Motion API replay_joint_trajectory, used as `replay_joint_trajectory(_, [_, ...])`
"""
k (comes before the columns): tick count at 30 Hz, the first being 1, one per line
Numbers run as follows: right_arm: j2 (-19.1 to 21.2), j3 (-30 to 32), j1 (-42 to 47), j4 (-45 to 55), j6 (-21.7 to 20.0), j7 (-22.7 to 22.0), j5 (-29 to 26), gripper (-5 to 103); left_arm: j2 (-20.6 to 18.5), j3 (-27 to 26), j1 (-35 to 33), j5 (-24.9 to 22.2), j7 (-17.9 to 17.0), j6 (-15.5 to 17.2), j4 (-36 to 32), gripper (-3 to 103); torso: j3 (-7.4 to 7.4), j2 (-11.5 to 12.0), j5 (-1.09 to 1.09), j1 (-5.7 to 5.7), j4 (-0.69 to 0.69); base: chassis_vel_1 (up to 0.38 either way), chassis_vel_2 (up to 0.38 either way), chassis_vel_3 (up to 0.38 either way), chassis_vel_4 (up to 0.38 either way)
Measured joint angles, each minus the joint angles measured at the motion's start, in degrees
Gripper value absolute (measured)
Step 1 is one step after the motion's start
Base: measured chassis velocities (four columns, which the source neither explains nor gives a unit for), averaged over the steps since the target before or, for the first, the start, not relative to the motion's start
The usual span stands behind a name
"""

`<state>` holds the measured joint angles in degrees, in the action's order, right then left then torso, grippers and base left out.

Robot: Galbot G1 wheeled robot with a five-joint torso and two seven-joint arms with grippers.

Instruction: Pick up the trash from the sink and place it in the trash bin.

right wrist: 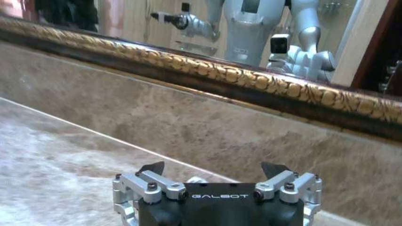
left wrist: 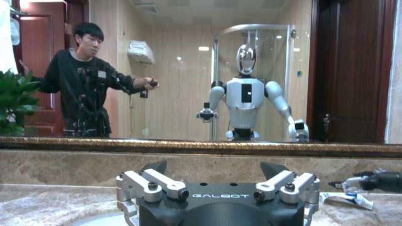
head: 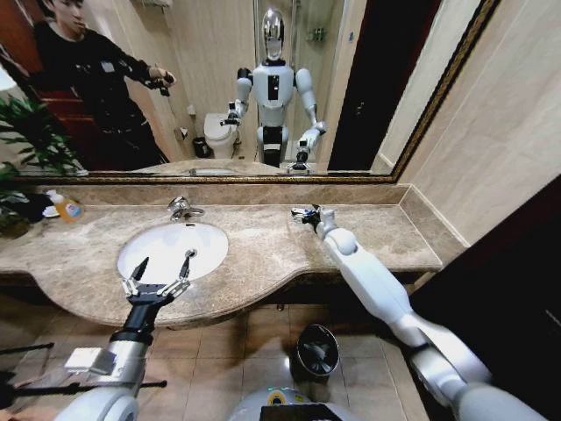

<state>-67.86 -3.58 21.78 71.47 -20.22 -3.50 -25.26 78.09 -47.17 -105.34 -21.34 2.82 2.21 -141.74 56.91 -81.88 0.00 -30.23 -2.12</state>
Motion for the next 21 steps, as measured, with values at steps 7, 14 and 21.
replay_joint_trajectory(7, [1.3,-1.6,-3.9,-2.6,-3.0,2.8,2.0,100,0.0,0.0,0.0,0.0,0.0,0.0,0.0,100,-0.01,0.0,0.0,0.0,0.01,0.0,0.0,0.0,0.0])
replay_joint_trajectory(14, [2.7,-2.3,-4.3,-2.1,-5.7,12.5,5.7,100,0.0,0.0,0.0,0.0,0.0,0.0,0.0,100,-0.01,0.0,0.01,0.01,0.01,0.0,0.0,0.0,0.0])
replay_joint_trajectory(21, [1.5,-2.9,-5.3,-5.7,-3.7,13.7,7.7,100,0.0,0.0,0.0,0.0,0.0,0.0,0.0,100,-0.01,0.0,0.01,0.01,0.01,0.0,0.0,0.0,0.0])
